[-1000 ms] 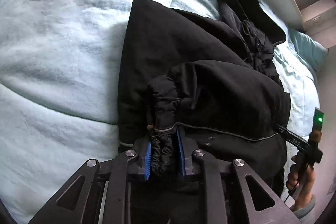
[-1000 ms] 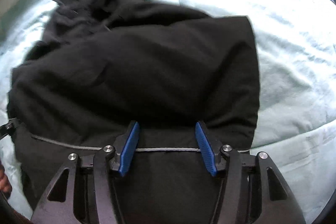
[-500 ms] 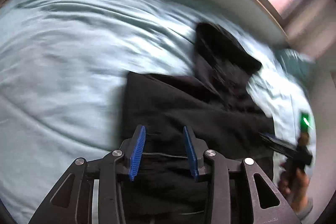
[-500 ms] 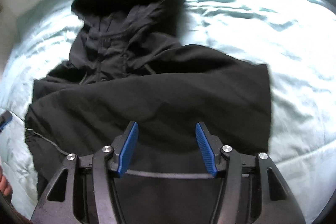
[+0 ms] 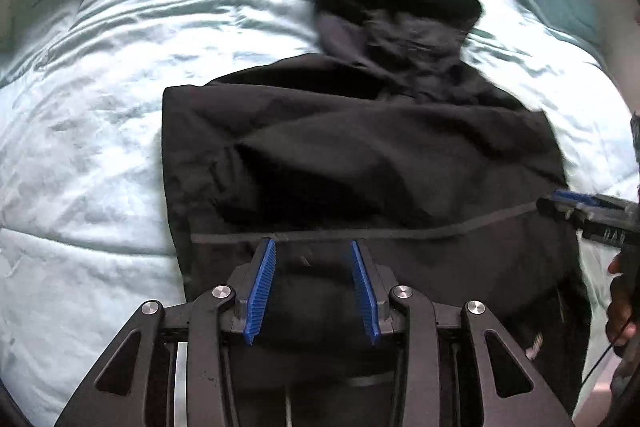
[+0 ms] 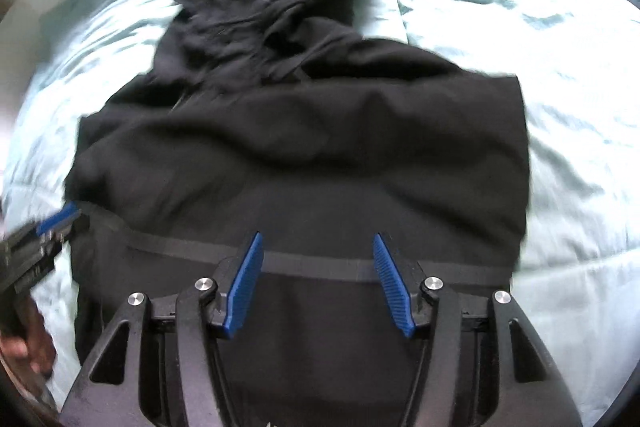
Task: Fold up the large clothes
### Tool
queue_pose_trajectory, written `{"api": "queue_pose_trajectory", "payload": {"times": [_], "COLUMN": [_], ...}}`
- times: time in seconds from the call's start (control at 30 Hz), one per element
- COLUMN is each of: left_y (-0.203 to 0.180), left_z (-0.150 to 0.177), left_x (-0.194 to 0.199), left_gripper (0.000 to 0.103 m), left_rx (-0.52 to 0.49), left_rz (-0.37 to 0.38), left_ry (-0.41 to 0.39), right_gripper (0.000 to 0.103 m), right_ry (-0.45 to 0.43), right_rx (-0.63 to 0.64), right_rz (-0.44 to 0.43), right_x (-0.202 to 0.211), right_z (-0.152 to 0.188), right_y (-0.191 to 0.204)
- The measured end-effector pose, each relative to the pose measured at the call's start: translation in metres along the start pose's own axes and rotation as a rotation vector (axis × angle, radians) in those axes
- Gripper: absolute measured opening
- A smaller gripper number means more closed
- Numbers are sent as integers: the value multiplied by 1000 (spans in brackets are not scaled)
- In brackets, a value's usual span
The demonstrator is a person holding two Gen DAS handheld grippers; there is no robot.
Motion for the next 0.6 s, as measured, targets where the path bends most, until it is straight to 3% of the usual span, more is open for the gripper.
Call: {"api": "queue_pose_trajectory", "payload": {"times": [0.1, 0.17, 0.27, 0.3, 0.33, 0.4, 0.5, 0.6], "left_y": [-7, -3, -3, -3, -5, -13, -27, -33], "left_z": [14, 17, 13, 11, 9, 4, -4, -16], "left_x": [-18, -49, -69, -70, -71, -75, -71, -39], "left_gripper": [42, 42, 46, 55, 77, 98, 95, 91], "left_rx": [-1, 34, 68, 77, 79, 38, -22, -37], "left_rz": [16, 15, 20, 35, 75, 153, 70, 55], "left_ry": [55, 113, 96, 95, 90, 86, 125, 47], "right_gripper": [61, 61, 61, 61, 62, 62, 62, 62], "right_ry": [-2, 75, 121, 126, 129, 132, 131, 42], "right_rx": [43, 16, -36, -35, -40, -39, -13, 27], "right_rz": [80, 117, 108, 110, 108, 101, 92, 34], "right_x": [-7, -32, -48, -49, -49, -48, -33, 5], "right_z": [39, 51, 51, 50, 49, 47, 43, 30], "right_y": [-6, -19, -25, -25, -25, -25, -24, -21]}}
Point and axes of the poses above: each gripper's, at about its wrist camera, not at the fingertips, and x roughly against the way its jaws point, y to its left, z to its underside, the point moved 1 cm from there along -x, roughly the way its jaws point, and after that the axes turned 14 degrees about -x, right-handed, at the moved point
